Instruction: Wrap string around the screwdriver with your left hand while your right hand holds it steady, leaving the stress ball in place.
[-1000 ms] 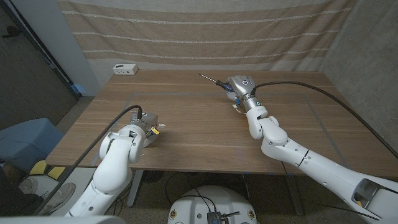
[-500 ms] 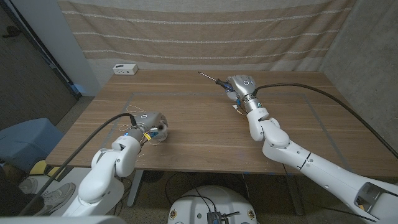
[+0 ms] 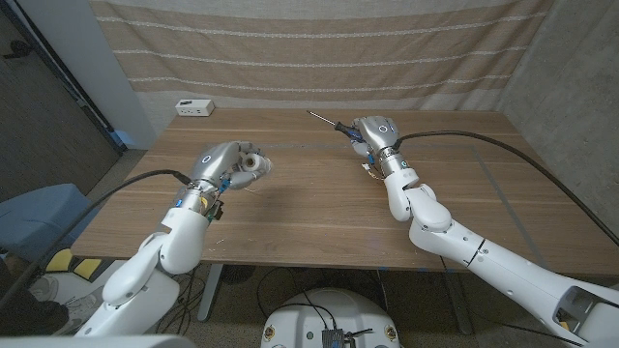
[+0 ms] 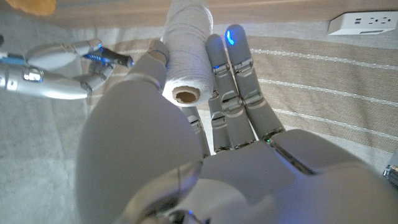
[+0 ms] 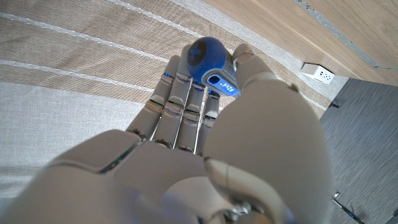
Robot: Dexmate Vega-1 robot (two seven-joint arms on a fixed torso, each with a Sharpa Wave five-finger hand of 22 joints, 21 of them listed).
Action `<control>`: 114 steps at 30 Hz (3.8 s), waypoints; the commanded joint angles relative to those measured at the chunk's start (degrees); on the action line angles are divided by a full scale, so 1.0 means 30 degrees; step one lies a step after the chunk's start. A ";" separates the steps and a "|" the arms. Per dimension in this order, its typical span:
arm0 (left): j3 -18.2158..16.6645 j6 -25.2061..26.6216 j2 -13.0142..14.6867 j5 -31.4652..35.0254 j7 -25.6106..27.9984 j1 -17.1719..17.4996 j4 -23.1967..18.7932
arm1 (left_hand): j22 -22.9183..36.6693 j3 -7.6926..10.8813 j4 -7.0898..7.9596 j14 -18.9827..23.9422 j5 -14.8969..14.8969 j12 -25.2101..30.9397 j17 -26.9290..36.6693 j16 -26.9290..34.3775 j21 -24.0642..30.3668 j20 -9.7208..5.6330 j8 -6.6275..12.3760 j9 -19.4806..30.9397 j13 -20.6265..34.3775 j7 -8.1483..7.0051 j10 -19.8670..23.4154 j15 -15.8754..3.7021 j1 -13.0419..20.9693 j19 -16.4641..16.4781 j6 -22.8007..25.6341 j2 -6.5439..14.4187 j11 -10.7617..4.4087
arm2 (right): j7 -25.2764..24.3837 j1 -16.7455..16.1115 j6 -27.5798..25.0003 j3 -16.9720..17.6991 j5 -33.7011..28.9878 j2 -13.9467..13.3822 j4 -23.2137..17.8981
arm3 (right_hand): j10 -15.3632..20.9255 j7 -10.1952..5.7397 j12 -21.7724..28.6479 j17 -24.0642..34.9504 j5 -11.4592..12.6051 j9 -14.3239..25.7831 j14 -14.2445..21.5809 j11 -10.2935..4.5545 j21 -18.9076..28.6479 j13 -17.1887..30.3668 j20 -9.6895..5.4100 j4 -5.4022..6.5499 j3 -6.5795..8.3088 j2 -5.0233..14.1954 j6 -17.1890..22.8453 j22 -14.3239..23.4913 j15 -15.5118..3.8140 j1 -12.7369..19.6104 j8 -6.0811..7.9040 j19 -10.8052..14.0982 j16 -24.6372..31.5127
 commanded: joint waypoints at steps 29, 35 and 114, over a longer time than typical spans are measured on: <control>0.0527 -0.6906 0.4870 -1.3842 -0.5612 -0.7327 0.4823 | 0.0008 0.1149 0.0873 0.3024 0.0322 0.0890 0.0176 -0.0636 0.0341 -0.1784 0.0270 0.2318 0.2726 0.1450 0.2384 -0.3717 0.2295 -0.0505 0.1289 0.2493 -0.2534 | -0.2759 0.1221 0.3993 -0.1333 -0.1902 0.0501 0.1558 | 0.2041 -0.2910 -0.0723 0.0348 0.0415 -0.0095 0.2523 -0.2427 0.0985 0.0780 -0.2187 0.0113 -0.0463 0.1414 0.4522 -0.0056 -0.4126 0.1746 -0.0104 -0.0232 -0.0664; 0.1002 -0.6938 0.5063 -1.3619 -0.5340 -0.8080 0.4878 | 0.0002 0.1139 0.0895 0.3072 0.0362 0.0947 0.0217 -0.0707 0.0361 -0.1775 0.0315 0.2464 0.2833 0.1486 0.2458 -0.3713 0.2252 -0.0587 0.1338 0.2479 -0.2542 | -0.2665 0.1269 0.4395 -0.1435 -0.2168 0.0540 0.1751 | 0.2090 -0.2935 -0.0796 0.0421 0.0465 -0.0093 0.2554 -0.2468 0.1119 0.0811 -0.2599 0.0145 -0.0563 0.1445 0.4600 -0.0068 -0.4167 0.1765 -0.0149 -0.0299 -0.0757; 0.4177 -0.3352 0.6604 -1.3935 -0.4821 -1.0108 0.5652 | -0.0028 0.1156 0.0908 0.3638 0.0728 0.0754 0.0936 -0.1394 0.0940 -0.1745 0.0153 0.3452 0.3376 0.1556 0.2699 -0.3690 0.2198 -0.0799 0.1538 0.2346 -0.2543 | -1.2819 0.1945 0.8685 -0.0055 0.1103 0.3154 0.6948 | 0.2192 -0.3176 -0.1495 0.1040 0.0711 -0.0001 0.2594 -0.2778 0.2377 0.1474 -0.2812 0.0351 -0.1686 0.1617 0.4859 -0.0111 -0.4161 0.2054 -0.0748 -0.1407 -0.1860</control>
